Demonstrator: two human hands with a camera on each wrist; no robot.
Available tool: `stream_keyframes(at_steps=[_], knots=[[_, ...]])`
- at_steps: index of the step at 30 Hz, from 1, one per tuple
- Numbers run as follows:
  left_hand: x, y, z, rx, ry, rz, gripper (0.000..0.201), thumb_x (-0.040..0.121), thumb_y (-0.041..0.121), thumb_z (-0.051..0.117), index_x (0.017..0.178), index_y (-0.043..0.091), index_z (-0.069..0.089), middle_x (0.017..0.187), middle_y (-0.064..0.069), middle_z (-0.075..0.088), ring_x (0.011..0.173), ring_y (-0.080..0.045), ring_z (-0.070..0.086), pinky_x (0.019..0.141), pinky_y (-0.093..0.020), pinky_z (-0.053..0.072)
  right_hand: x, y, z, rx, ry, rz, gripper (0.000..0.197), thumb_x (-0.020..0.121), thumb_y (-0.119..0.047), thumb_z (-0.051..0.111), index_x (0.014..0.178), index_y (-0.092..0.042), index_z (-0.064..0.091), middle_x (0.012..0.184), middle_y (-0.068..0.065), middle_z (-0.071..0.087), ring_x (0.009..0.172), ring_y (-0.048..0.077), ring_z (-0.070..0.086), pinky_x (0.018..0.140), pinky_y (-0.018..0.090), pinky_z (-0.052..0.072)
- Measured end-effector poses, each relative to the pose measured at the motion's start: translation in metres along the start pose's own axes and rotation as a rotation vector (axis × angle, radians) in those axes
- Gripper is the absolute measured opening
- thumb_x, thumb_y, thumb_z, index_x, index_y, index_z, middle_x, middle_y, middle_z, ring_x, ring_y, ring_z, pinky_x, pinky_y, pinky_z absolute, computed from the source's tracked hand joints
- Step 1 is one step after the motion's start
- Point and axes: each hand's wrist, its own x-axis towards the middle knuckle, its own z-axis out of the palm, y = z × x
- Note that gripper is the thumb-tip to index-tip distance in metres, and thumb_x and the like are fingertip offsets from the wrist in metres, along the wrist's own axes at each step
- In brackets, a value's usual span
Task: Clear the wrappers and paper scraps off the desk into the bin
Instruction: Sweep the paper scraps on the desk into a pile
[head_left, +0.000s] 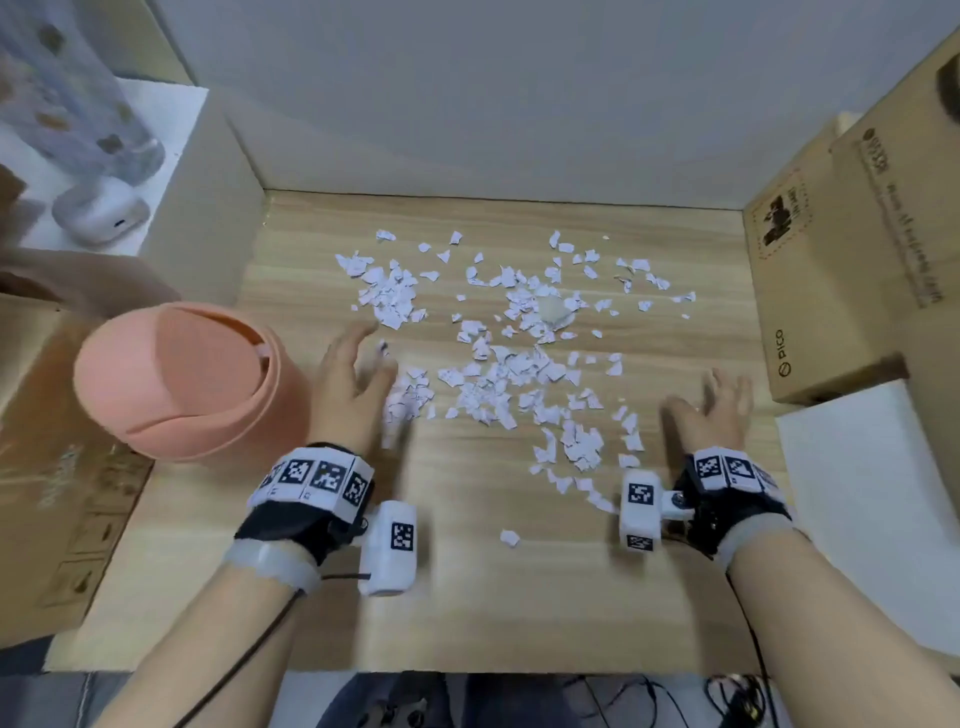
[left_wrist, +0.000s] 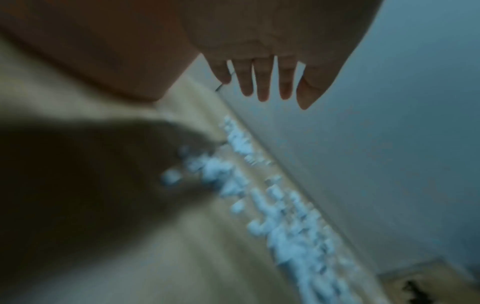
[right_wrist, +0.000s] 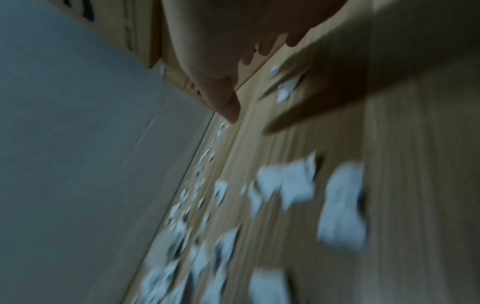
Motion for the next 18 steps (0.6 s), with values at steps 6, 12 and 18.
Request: stream_keyframes(at_steps=[6, 12, 18], knots=[[0.002, -0.053, 0.042, 0.346, -0.17, -0.277, 0.063, 0.094, 0.029, 0.041, 0.147, 0.02, 0.009, 0.158, -0.001, -0.005, 0.145, -0.016, -0.011, 0.114, -0.039, -0.013, 0.028, 0.017, -0.002, -0.303, -0.206, 0.008, 0.076, 0.083, -0.044, 0.047, 0.143, -0.011, 0.014, 0.156, 0.01, 0.003, 0.143, 0.026, 0.002, 0.115, 0.046, 0.004], [-0.009, -0.012, 0.113, 0.318, -0.556, -0.091, 0.059, 0.098, 0.037, 0.027, 0.146, 0.024, -0.004, 0.155, 0.01, -0.012, 0.142, -0.008, -0.016, 0.108, -0.036, -0.021, -0.049, -0.029, 0.074, -0.381, -0.559, -0.361, 0.064, 0.095, -0.042, 0.029, 0.144, -0.019, -0.005, 0.154, -0.003, -0.015, 0.142, 0.013, -0.016, 0.112, 0.033, -0.015], [0.002, -0.015, 0.089, 0.057, -0.455, -0.1, 0.053, 0.1, 0.028, 0.028, 0.146, 0.025, 0.004, 0.155, 0.009, -0.003, 0.136, 0.002, -0.011, 0.11, -0.034, -0.019, -0.056, -0.034, 0.056, 0.119, -0.535, -0.283, 0.054, 0.096, -0.032, 0.036, 0.143, -0.025, 0.011, 0.156, -0.007, 0.0, 0.142, 0.007, -0.006, 0.117, 0.038, -0.008]])
